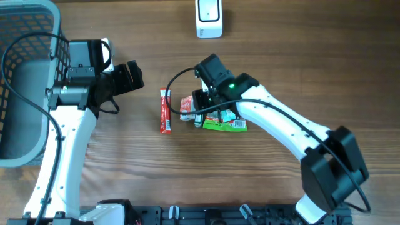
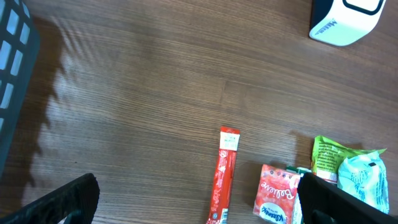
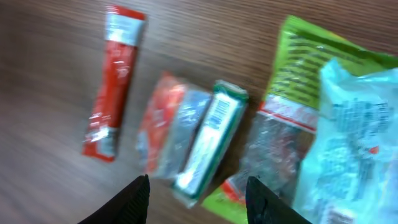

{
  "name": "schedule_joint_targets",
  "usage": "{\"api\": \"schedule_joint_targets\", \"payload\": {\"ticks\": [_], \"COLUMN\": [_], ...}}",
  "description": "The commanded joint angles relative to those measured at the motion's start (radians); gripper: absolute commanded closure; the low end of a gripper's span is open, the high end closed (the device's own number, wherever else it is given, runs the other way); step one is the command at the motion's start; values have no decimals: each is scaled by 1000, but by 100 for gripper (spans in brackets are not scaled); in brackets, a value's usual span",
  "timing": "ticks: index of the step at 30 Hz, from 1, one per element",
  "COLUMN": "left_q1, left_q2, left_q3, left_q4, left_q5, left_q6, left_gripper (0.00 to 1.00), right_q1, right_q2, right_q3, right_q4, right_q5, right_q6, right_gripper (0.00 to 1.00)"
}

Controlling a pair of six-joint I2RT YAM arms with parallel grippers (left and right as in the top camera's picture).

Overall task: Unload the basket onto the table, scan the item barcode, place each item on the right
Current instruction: 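Move the right gripper to the green snack bag and grasp it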

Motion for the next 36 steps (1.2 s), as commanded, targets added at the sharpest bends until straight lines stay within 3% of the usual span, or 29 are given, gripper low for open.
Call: {"api": "schedule_joint_targets", "payload": {"ticks": [1, 7, 18, 36], "left_q1": [0, 0, 0, 0], "left_q2": [4, 4, 4, 4], "left_q3": [-5, -5, -5, -5], "left_q4": [2, 2, 2, 2], "left_q5": [12, 12, 12, 12], "left_q6": [13, 13, 13, 13], "left_gripper": [0, 0, 0, 0], "right_q1": [-40, -162, -391, -412], "right_q2": [-7, -75, -12, 190], "right_q3": [26, 39, -8, -11], "right_q4": [10, -52, -73, -67], "right_q5": [80, 15, -287, -452], "right_q6": [-78, -175, -438, -533], "right_gripper": [49, 49, 49, 55]}}
